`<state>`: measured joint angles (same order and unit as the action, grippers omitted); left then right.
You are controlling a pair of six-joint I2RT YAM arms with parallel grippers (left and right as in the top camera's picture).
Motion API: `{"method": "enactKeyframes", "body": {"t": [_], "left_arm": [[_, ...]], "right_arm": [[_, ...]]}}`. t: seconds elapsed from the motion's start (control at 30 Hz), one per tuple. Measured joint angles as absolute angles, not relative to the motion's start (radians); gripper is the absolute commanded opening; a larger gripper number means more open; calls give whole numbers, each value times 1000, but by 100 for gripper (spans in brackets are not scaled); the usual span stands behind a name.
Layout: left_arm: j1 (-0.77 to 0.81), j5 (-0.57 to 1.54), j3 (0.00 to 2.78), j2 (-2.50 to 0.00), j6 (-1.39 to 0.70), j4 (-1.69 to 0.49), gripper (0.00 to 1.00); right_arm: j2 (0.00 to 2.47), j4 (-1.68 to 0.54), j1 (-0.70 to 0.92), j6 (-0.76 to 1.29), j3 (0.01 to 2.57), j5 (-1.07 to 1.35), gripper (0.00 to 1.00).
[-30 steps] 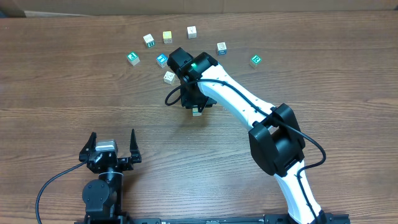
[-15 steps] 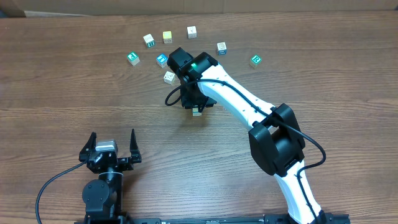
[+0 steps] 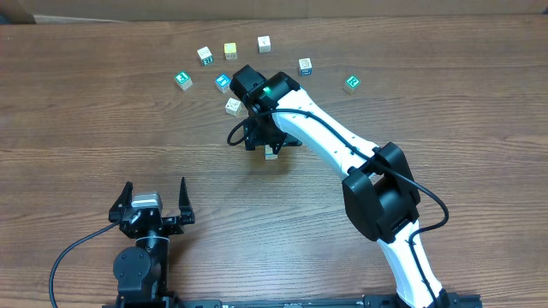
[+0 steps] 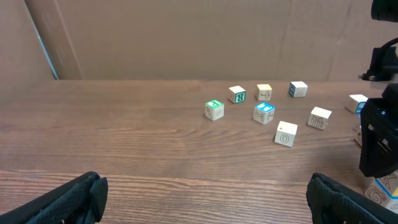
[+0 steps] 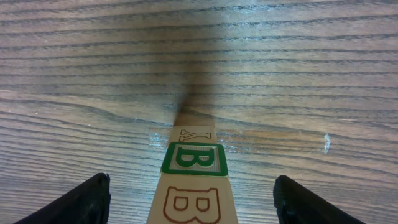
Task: Form a tower
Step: 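Raise the right gripper and move it away to the back right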
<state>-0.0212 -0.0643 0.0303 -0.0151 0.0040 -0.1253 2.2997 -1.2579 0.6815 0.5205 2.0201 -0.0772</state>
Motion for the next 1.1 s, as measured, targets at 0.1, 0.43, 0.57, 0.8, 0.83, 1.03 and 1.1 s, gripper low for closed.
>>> {"method": "enactKeyframes", "body": {"t": [0.1,0.43,0.57,0.8,0.83,1.03,1.1], "left_arm": [[-21,-64,30,-15,4,-125,100],[-21,-64,30,-15,4,-125,100],[-21,-64,30,-15,4,-125,100],[-21,-65,30,-15,4,-125,100],[-21,-65,30,-15,4,-125,99],[-21,-65,30,-15,4,-125,100],[-21,-64,30,-15,4,-125,100]], "right_arm": [[2300,-1258,682,520,2020,-78,83],[2300,-1307,682,497,2119,-79,89],[2300,-1358,682,471,2243,-83,92],[2300,-1458,668,449,2435,-112,98],[2300,-1473,659,448,2450,-113,99],[2300,-1560,560,445,2473,-115,100],[2300,-1578,522,445,2473,-120,100]]}}
